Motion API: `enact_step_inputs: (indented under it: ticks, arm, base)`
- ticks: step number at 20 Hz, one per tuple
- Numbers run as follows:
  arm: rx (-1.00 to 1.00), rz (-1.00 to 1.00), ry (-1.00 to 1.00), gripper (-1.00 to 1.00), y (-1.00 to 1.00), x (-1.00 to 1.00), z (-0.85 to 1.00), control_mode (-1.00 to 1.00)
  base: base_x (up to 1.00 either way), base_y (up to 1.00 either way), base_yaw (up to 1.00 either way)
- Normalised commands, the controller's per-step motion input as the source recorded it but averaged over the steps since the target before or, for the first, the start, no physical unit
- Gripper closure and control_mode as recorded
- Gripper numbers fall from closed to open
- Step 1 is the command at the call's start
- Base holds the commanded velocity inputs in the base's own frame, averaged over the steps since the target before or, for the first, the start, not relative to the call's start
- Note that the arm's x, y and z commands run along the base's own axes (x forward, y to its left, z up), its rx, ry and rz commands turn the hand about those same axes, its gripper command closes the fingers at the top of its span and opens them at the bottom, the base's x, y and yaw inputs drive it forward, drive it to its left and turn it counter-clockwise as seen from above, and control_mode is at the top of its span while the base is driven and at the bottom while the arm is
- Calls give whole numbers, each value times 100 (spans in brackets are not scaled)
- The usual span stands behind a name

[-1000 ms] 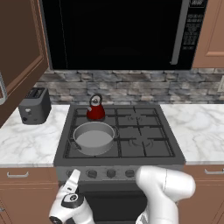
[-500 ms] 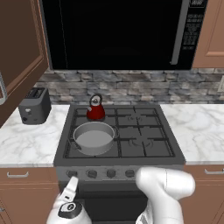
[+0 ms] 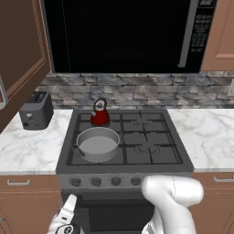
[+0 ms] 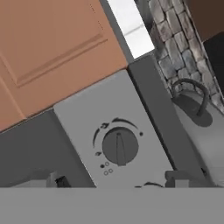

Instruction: Pick the kettle from the cabinet and place it on a stove burner. Then pick the pot from the counter and place it on another stove burner. Finally, turn both burners on.

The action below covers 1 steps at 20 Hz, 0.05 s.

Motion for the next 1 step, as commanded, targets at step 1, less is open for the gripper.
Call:
enact_step_inputs:
  ticks: [1]
  arm:
    - [0, 0, 0, -100, 24, -41, 0, -100]
  base:
    - [0, 0, 0]
